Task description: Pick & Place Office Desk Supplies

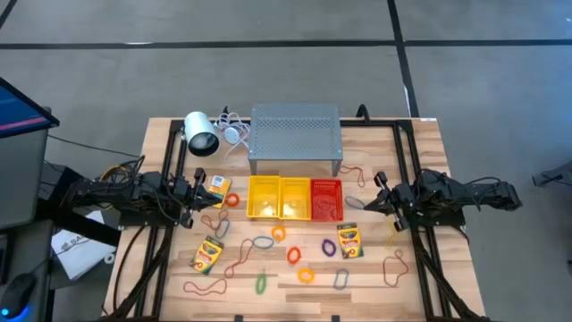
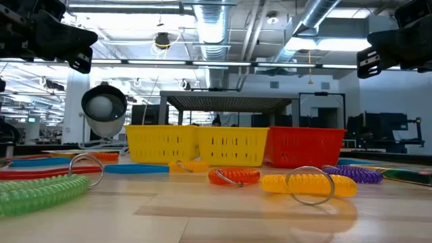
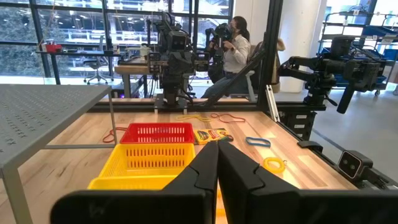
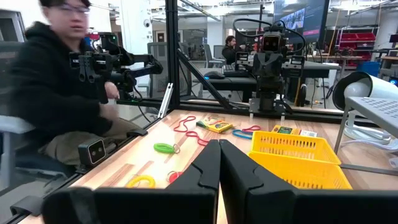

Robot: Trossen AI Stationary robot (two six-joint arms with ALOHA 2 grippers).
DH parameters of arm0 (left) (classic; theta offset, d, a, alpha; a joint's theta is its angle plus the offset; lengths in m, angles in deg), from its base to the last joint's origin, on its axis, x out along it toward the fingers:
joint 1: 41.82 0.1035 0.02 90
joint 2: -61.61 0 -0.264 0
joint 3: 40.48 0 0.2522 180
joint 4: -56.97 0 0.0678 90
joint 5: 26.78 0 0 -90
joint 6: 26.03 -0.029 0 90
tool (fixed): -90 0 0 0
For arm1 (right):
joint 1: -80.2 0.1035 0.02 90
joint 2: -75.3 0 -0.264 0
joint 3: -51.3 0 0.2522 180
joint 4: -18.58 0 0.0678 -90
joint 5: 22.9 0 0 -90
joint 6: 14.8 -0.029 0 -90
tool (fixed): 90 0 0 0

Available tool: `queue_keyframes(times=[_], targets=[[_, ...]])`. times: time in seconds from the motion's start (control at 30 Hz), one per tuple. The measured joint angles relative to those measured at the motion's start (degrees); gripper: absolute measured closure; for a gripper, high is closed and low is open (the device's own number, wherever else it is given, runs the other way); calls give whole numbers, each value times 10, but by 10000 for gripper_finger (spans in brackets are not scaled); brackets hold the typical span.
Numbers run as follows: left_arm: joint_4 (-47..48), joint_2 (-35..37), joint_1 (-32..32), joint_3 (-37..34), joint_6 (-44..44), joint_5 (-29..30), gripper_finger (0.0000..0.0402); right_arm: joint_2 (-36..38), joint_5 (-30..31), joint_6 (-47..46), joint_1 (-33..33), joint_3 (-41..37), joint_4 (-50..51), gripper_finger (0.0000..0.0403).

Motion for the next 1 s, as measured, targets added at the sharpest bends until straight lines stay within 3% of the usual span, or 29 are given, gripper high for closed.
queue_keyframes(times=[0.87,1.0], targets=[[-12,0,0,0,0,0,399,0,0,0,0,0,0,403],[-39,0,0,0,38,0,399,0,0,0,0,0,0,403]])
